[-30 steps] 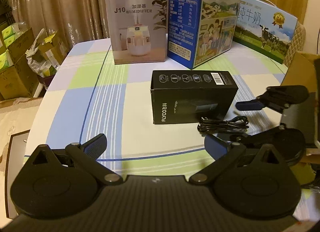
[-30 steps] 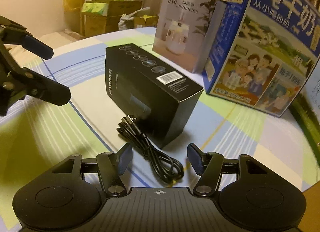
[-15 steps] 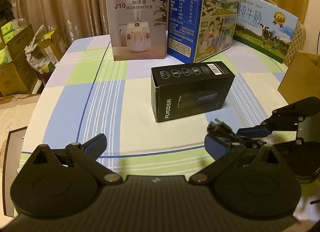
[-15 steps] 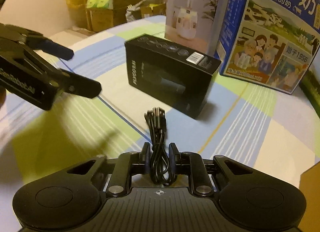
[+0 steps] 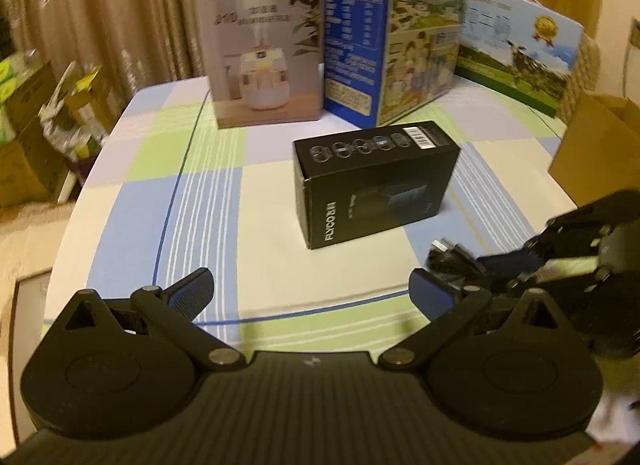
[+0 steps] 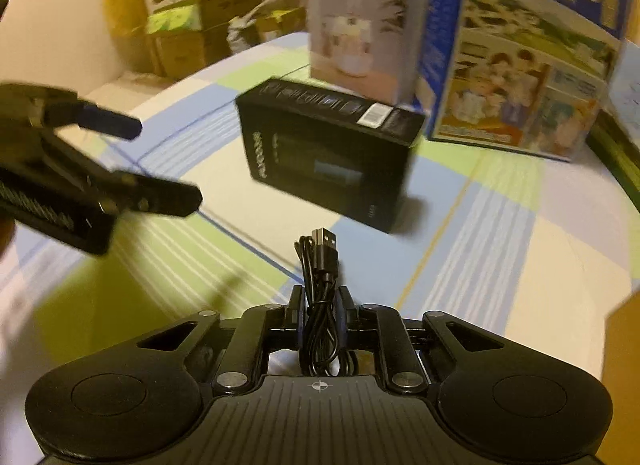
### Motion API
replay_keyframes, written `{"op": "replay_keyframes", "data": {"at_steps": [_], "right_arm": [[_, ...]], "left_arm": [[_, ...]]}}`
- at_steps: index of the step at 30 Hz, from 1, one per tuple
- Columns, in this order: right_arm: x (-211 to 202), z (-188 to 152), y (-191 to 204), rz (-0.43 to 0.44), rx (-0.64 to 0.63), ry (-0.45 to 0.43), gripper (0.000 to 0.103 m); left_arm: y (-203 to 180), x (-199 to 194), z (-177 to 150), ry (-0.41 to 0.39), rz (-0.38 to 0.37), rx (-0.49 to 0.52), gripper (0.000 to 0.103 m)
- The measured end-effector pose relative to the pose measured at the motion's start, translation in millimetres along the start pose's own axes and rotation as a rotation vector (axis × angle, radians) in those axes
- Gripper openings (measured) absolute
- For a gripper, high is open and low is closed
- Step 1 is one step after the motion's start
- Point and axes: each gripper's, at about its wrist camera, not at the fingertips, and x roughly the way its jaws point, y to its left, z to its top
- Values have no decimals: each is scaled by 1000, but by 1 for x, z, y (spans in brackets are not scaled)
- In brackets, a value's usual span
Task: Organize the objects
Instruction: 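Grasp the black FLYCO box with the left gripper while the right gripper grasps the black cable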
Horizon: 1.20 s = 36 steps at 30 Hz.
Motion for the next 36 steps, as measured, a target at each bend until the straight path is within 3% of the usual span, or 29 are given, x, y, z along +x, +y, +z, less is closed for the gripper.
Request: {"op": "replay_keyframes", "data": {"at_steps": [6,11,18,21,23,26,28,31,36], "right_arm": [[-36,0,-10,-42,128,-62,12],[-45,3,-21,-72,178,-104,12],[-38,3,-35,-95,216,-102,12],[-37,2,-39,-104,226,-101,12],[-36,1,-42,-105,233,-98,12],[-35,1,-46,-108,246,-96,12],[-35,1,-48,-106,258,-96,12],[-35,2,-50,-102,269,-96,12],[-35,2,-48,-96,273,-96,12]], "left_arm": [[-7,2,19,-56,-8,119,102],[-16,17,55,-82,-11,268,94],[-27,49,84,-32,-118,445,89],[-34,64,87,23,-139,503,82],[-37,72,88,64,-154,522,70],[-42,77,88,123,-161,527,62],[-44,77,88,205,-199,514,53],[-50,71,86,283,-248,493,52],[-61,73,88,290,-234,434,52]]}}
